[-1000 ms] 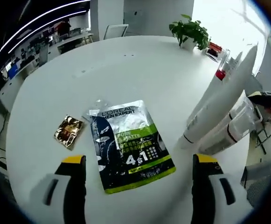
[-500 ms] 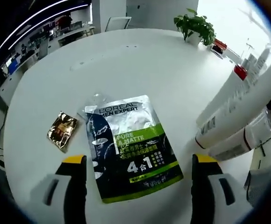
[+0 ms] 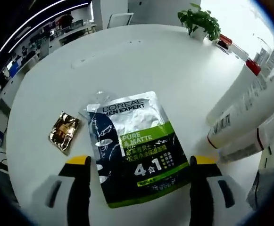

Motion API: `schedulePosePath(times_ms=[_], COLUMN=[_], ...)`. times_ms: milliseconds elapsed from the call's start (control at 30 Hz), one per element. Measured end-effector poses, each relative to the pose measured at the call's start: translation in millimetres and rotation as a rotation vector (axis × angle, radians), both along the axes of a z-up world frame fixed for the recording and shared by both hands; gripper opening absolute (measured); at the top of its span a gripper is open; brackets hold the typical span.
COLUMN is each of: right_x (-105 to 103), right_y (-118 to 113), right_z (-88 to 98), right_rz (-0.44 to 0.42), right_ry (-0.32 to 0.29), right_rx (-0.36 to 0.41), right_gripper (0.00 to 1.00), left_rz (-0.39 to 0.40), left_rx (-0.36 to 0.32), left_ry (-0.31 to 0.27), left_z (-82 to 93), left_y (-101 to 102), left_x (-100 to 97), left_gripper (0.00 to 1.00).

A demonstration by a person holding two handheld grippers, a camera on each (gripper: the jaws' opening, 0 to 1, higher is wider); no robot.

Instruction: Arrange the skincare products in the storage area until every visible bottle or jar stands upright without overlapping.

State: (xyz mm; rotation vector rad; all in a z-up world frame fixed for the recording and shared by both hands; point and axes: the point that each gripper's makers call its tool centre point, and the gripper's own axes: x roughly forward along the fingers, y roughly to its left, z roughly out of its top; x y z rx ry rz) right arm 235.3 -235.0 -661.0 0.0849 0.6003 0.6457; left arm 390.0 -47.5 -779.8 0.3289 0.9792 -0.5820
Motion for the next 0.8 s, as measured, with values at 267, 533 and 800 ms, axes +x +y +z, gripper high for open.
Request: schedulePosePath(times_ms=[267, 533, 800], right_x=[2, 1, 0], right_y=[-1, -2, -2], right_z=[-1.7, -3.0, -1.8], right_rz=[0.002, 0.001, -0.002], right_ry=[0.001, 0.001, -0.002], right_rx=[-0.003, -0.005, -0.004], right_gripper=[0.97, 0.97, 0.97], left_rz=[-0.013, -0.002, 0.019], left_rx=[-0.019, -0.035, -0.054], left_ry=[-0.031, -0.049, -0.086], left_z=[7.5, 9.6, 11.6], left_y=[-3, -5, -6], left_x=[-6.7, -4.2, -2.9], left_gripper=[0.80, 0.67, 0.65])
